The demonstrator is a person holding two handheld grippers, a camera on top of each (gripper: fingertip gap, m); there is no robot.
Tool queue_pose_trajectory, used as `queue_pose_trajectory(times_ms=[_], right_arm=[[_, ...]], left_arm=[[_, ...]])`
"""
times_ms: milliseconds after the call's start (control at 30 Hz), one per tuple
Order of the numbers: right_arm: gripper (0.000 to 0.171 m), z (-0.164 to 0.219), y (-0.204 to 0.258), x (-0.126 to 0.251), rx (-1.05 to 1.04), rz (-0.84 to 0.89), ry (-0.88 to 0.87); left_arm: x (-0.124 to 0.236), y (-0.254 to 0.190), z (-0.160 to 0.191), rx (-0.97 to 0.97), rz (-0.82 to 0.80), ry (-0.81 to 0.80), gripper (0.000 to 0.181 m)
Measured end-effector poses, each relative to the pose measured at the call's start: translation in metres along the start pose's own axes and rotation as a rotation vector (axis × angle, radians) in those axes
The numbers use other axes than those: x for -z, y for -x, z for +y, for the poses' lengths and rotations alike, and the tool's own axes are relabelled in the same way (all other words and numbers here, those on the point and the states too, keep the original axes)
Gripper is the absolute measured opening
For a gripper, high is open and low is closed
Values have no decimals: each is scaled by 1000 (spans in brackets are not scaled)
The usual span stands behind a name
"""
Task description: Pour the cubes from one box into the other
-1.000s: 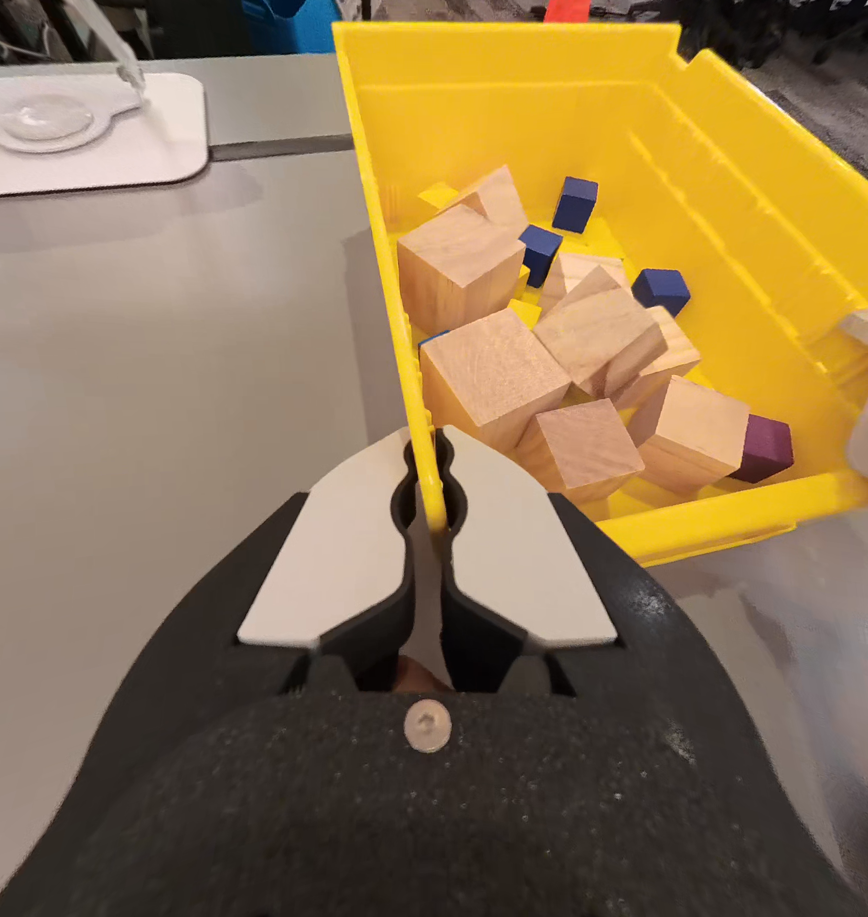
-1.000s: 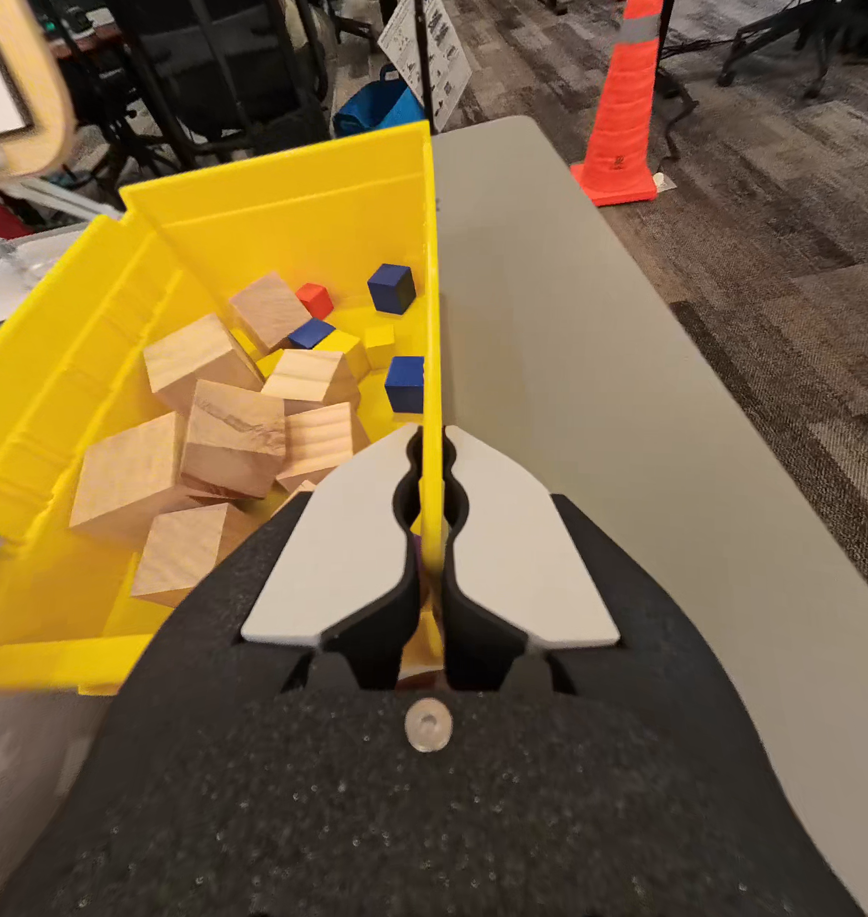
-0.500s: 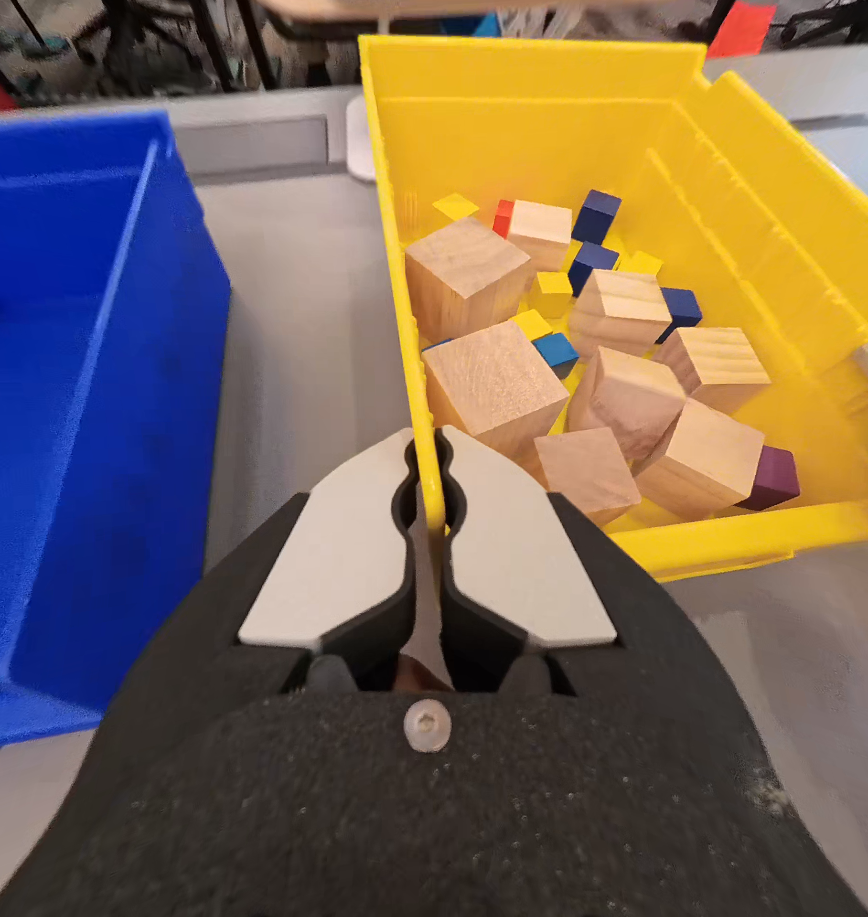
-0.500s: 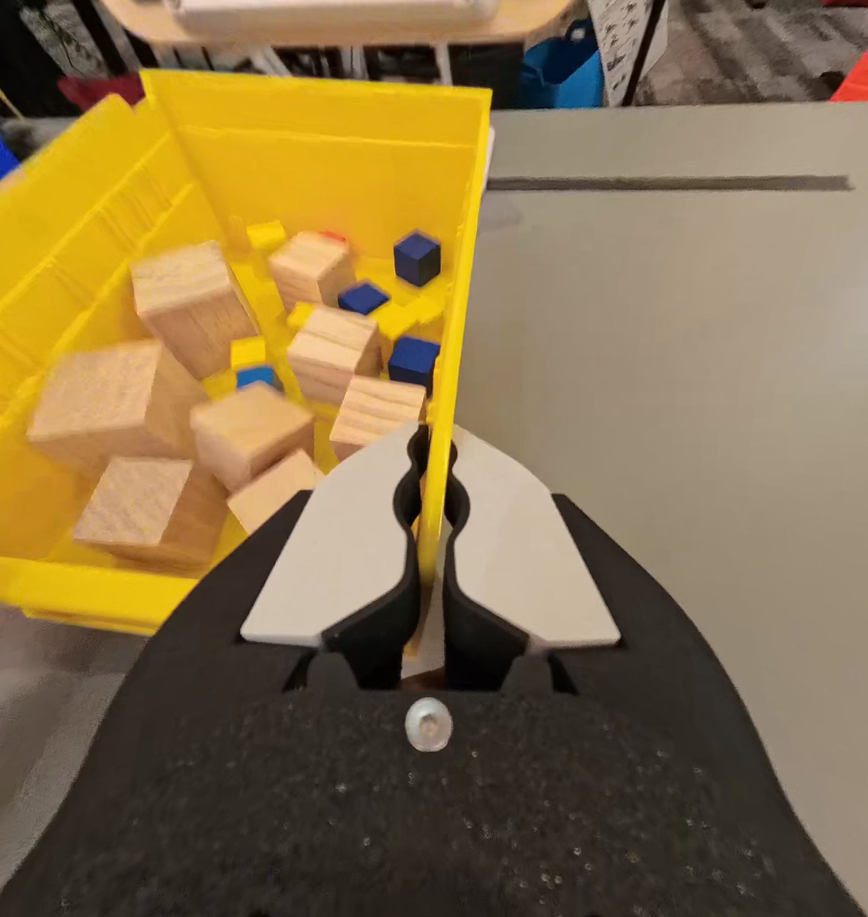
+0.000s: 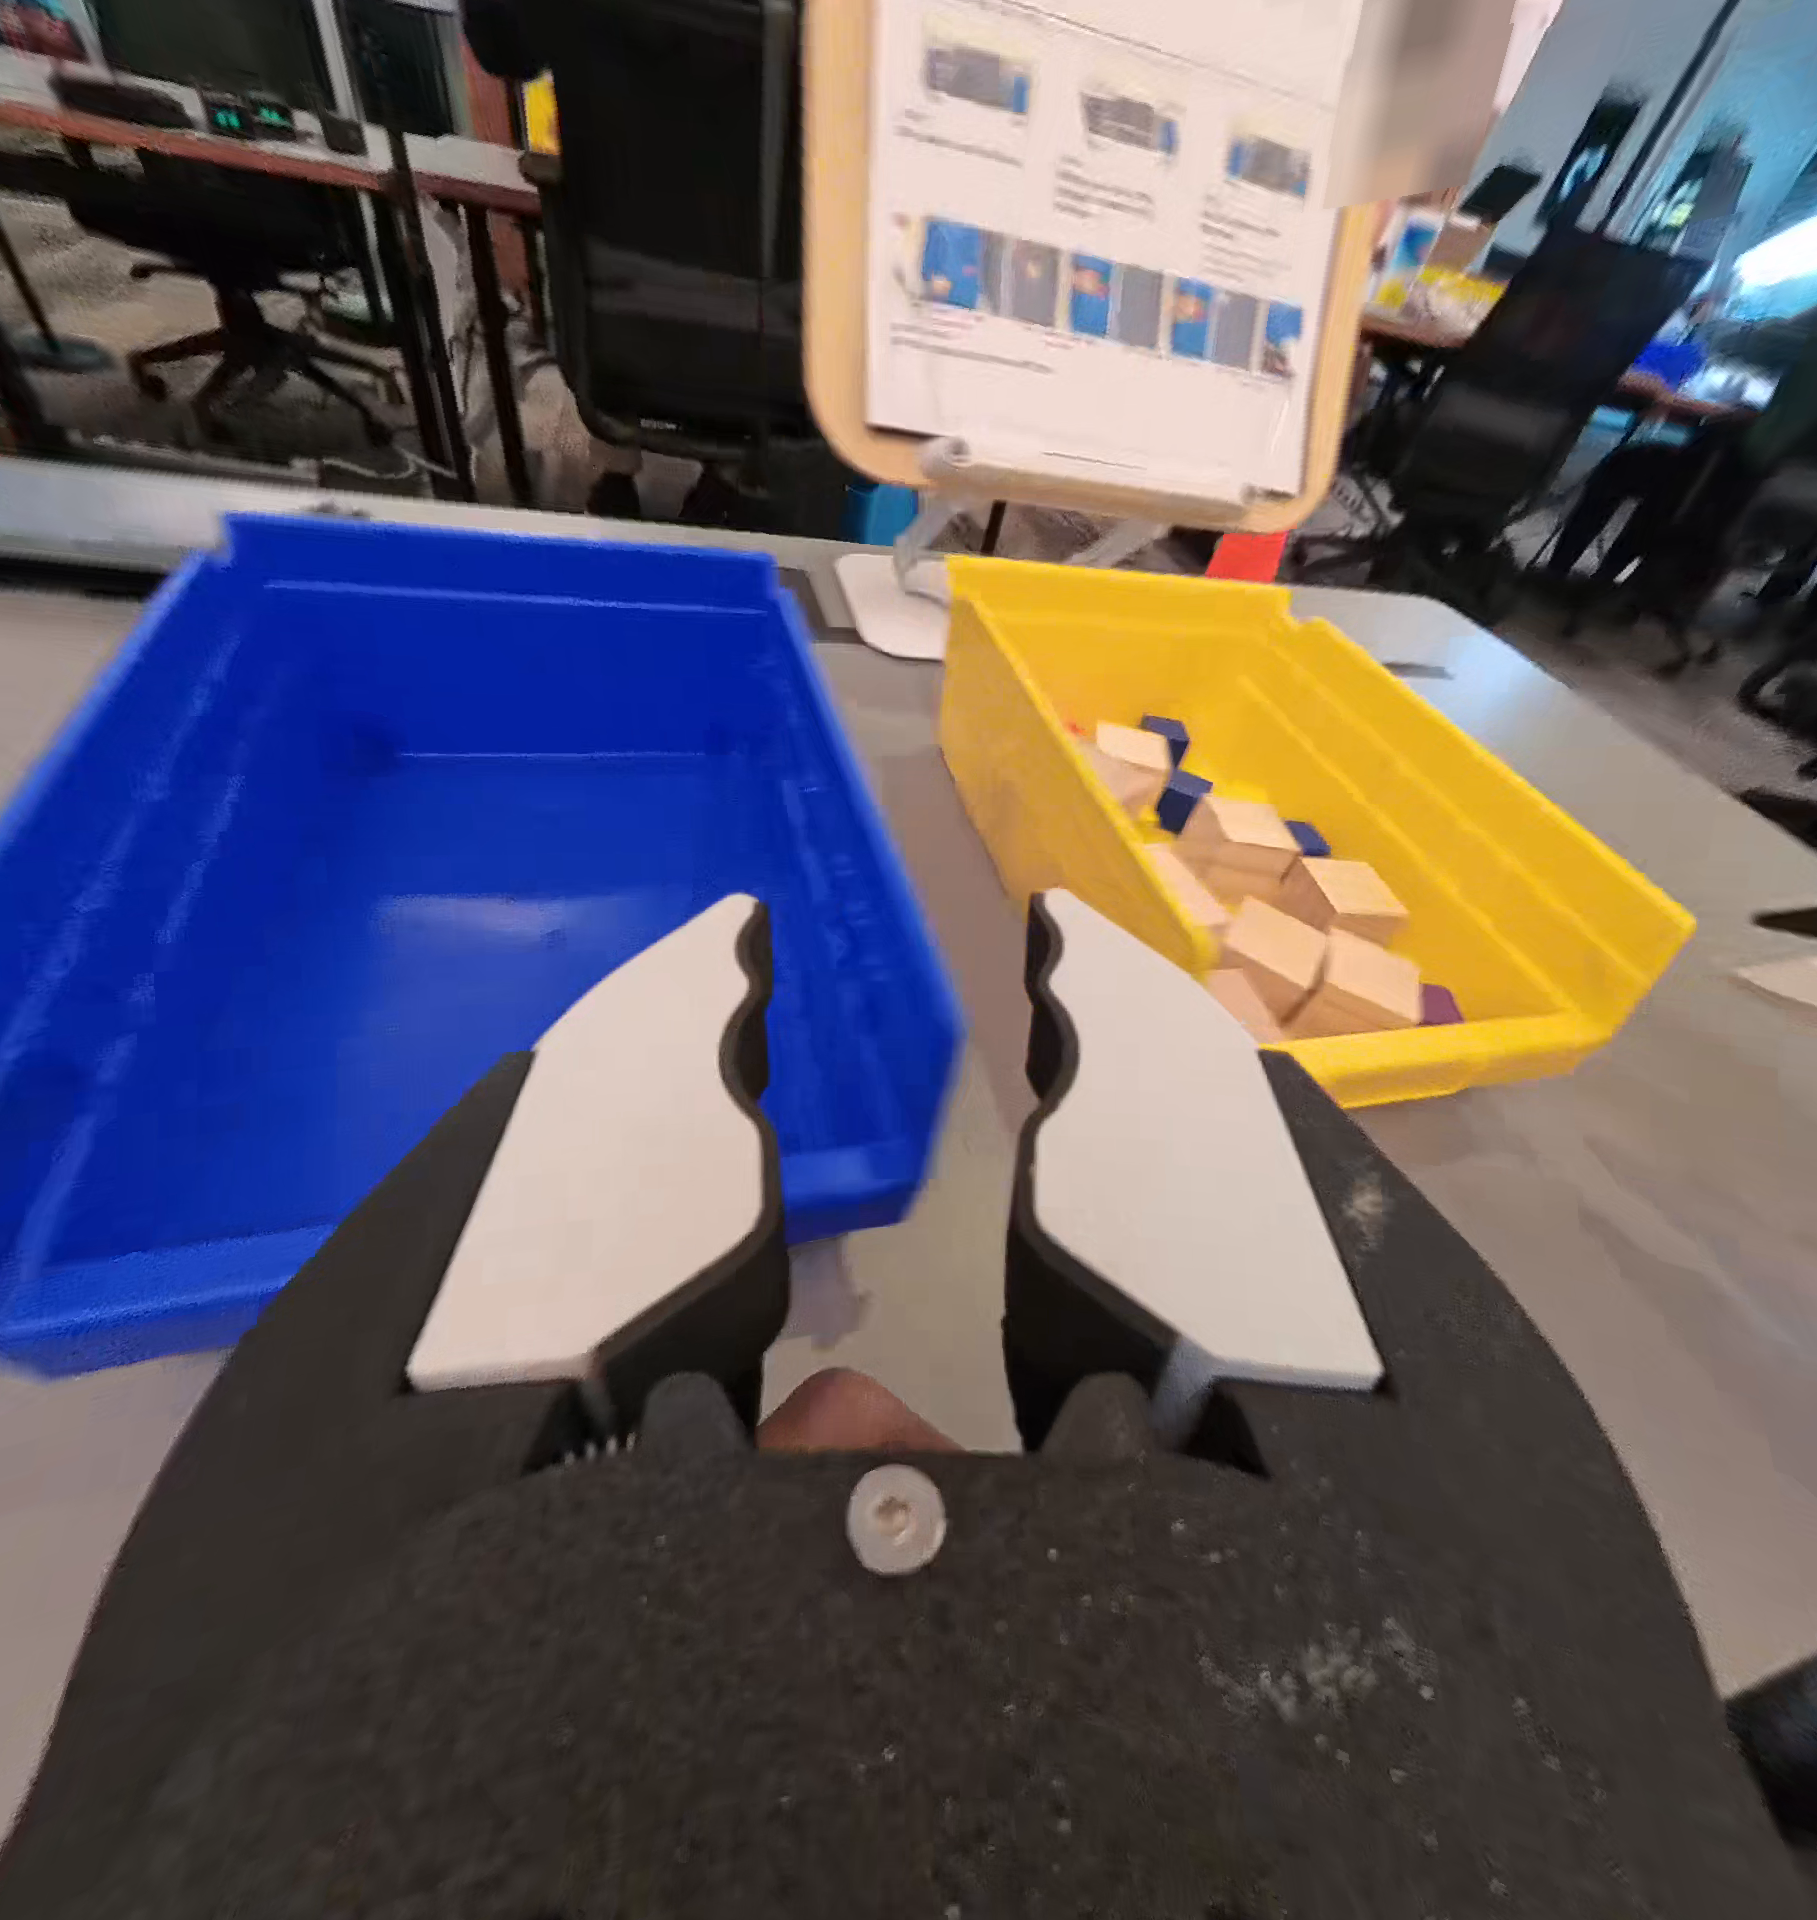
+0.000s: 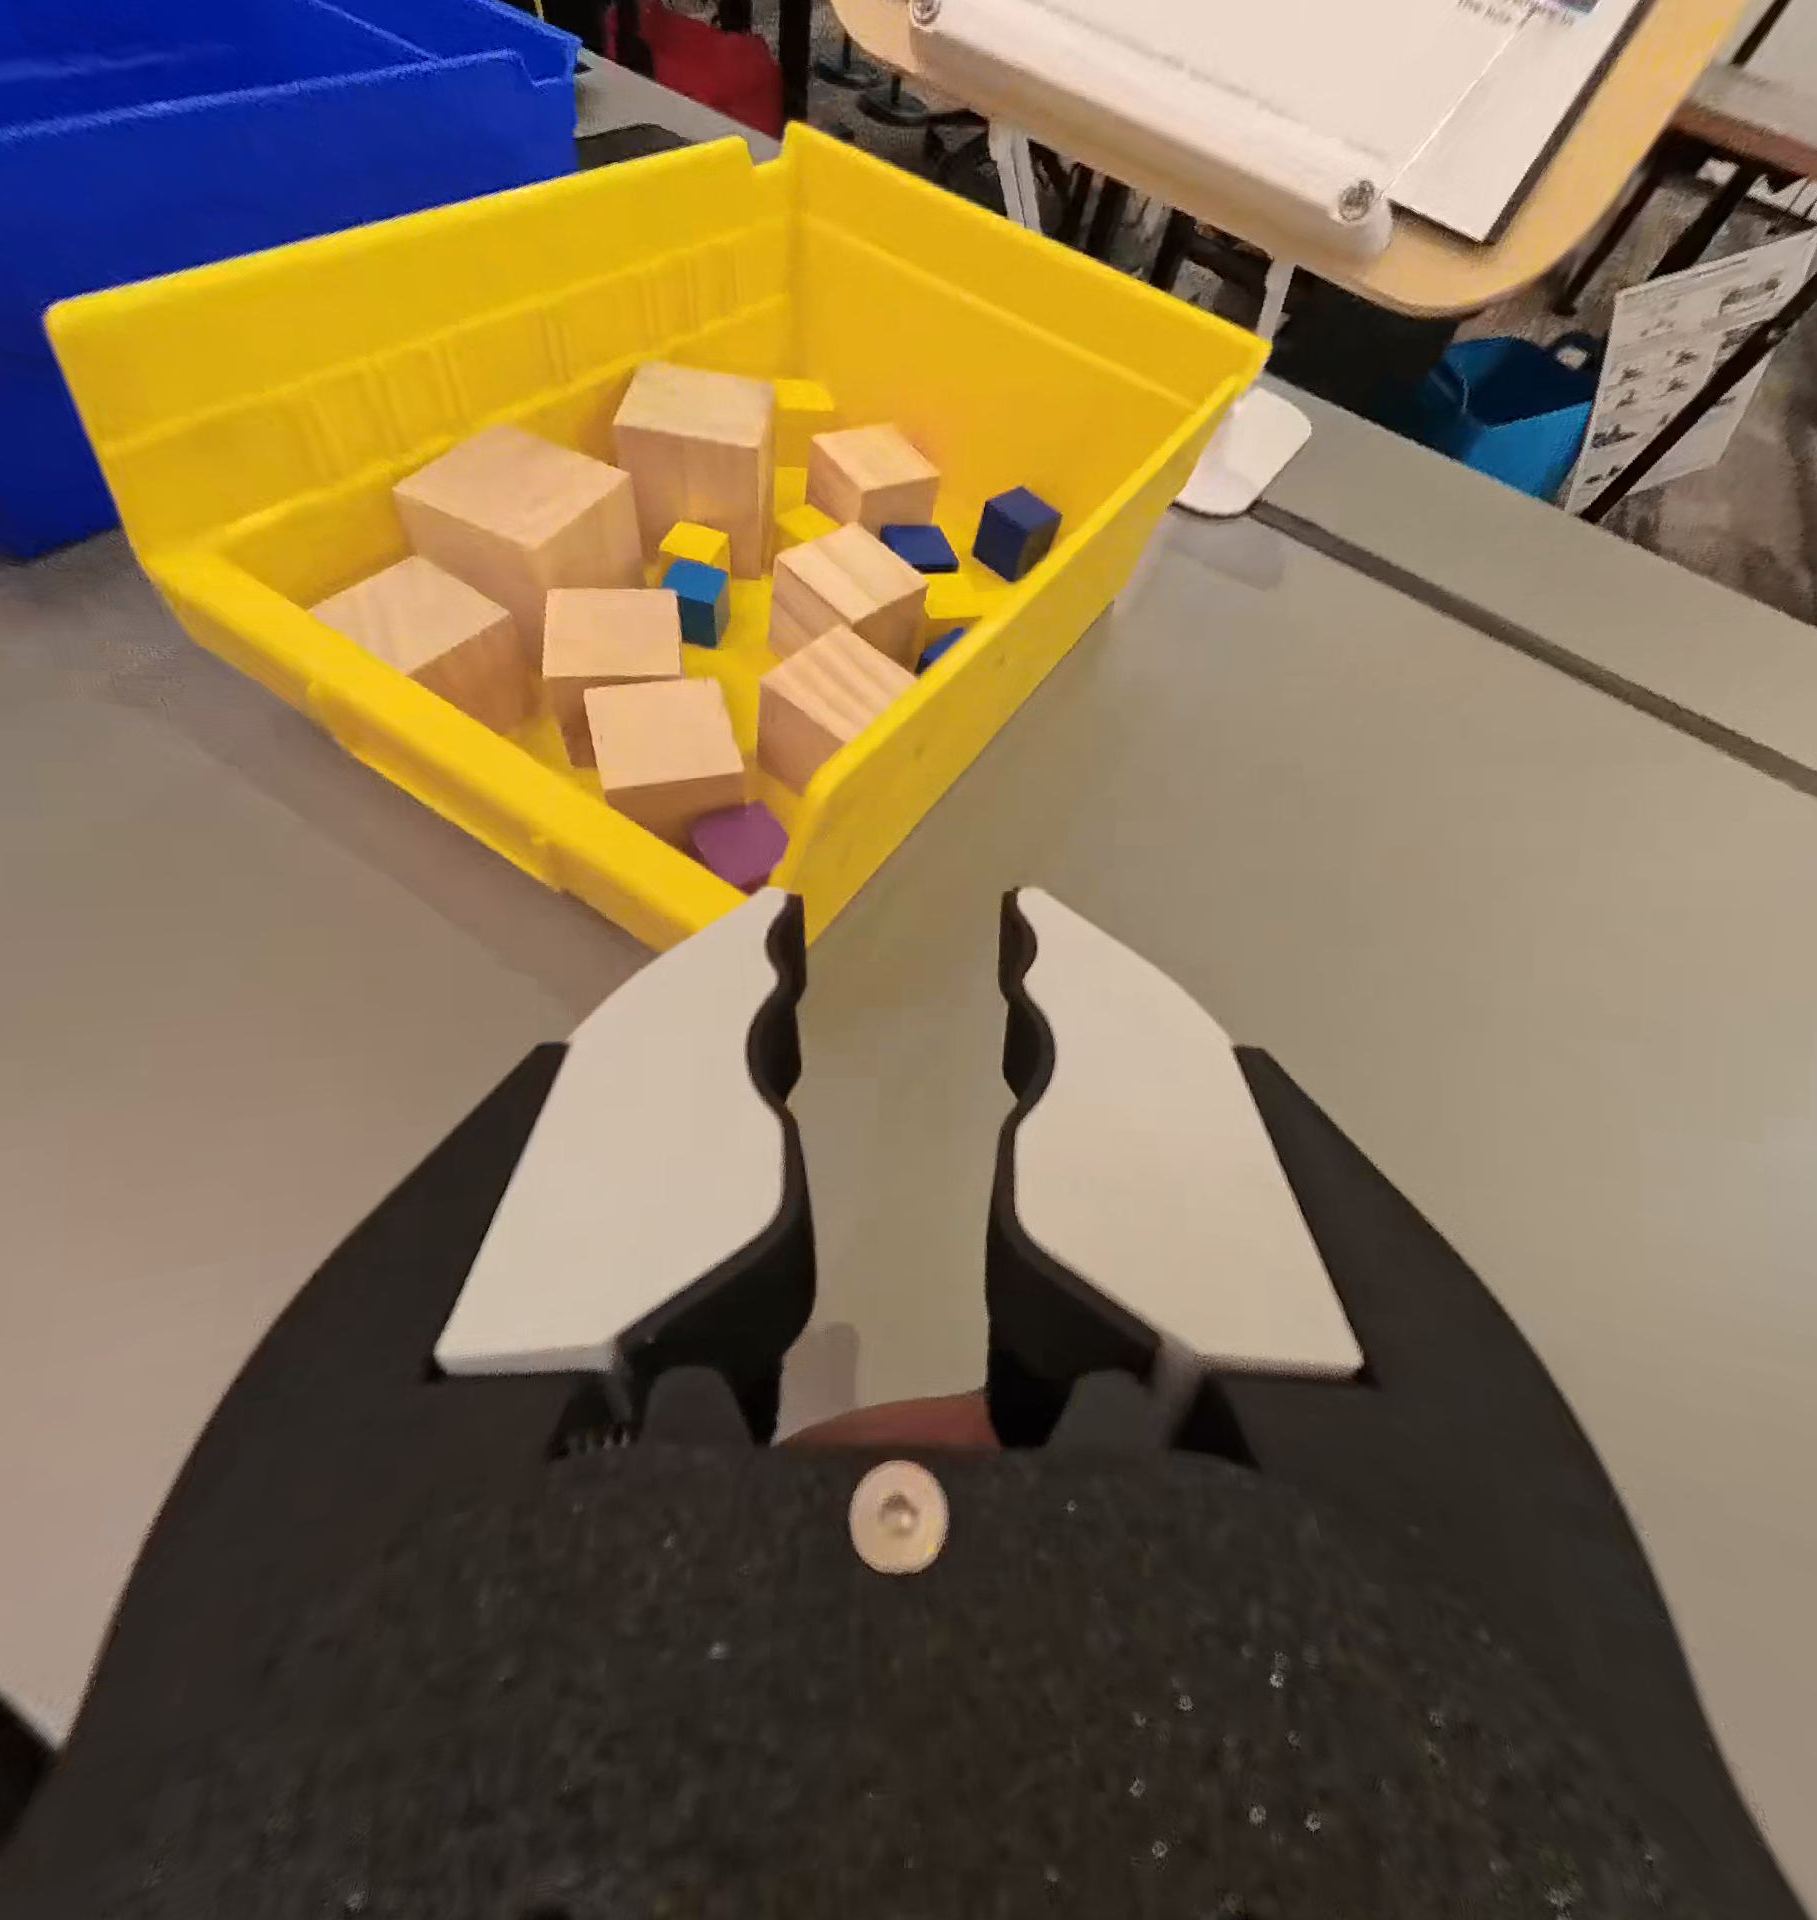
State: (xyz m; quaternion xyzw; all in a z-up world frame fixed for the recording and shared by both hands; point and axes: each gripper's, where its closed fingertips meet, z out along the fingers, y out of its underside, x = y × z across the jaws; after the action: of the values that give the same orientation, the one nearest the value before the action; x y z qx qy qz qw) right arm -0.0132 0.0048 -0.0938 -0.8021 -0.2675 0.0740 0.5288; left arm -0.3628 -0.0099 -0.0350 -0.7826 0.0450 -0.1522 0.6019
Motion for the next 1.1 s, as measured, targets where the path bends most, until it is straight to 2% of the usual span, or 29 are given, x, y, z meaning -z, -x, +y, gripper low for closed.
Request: queue_pose_trajectory(times_ms=[33, 100, 167, 233, 267, 300, 333, 400, 467, 567, 667, 767, 833, 933, 1000, 1033, 1067, 1100], right_arm=[[34, 1, -1, 4, -29, -9, 0], [34, -6, 7, 5, -107, -62, -15], [34, -12, 22, 4, -116, -110, -21], [34, -14, 38, 2, -47, -110, -24], [34, -14, 46, 0, -11, -108, -27], [33, -14, 57, -1, 16, -119, -29], [33, -15, 71, -2, 28, -145, -34], [33, -18, 104, -2, 16, -222, -47], [33, -19, 137, -1, -6, -294, -55], [33, -18, 178, -7, -9, -338, -45], [40, -30, 212, -20, -73, -317, -57], [55, -43, 248, -42, -6, -271, -45], [57, -46, 267, -59, 26, -232, 19], [61, -62, 300, -73, -53, -257, 7], [64, -58, 311, -81, -22, -206, 34], [50, -59, 310, -82, -1, -155, 14], [18, -59, 307, -81, 11, -117, -1], [6, -60, 308, -80, 10, -129, -5]], left_arm=[[5, 31, 3, 21, -28, 33, 52], [14, 103, 12, 10, -200, 99, 57], [31, 160, 15, 13, -371, 67, 51], [37, 190, 27, 38, -429, 69, 50], [32, 201, 36, 39, -433, 98, 51], [24, 208, 43, 36, -424, 122, 60], [15, 211, 46, 41, -404, 131, 58], [-4, 210, 47, 40, -341, 137, 43], [-17, 195, 46, 51, -254, 132, 6], [-16, 182, 50, 25, -272, 175, 3], [2, 164, 58, 18, -340, 186, 3], [36, 150, 70, -35, -443, 234, 3], [61, 137, 79, -55, -474, 255, 4], [99, 116, 92, 34, -479, 227, 4], [123, 111, 98, 19, -524, 216, 4], [133, 111, 101, 16, -546, 213, 4], [143, 113, 102, 23, -569, 206, 4], [151, 116, 103, 44, -572, 187, 4]])
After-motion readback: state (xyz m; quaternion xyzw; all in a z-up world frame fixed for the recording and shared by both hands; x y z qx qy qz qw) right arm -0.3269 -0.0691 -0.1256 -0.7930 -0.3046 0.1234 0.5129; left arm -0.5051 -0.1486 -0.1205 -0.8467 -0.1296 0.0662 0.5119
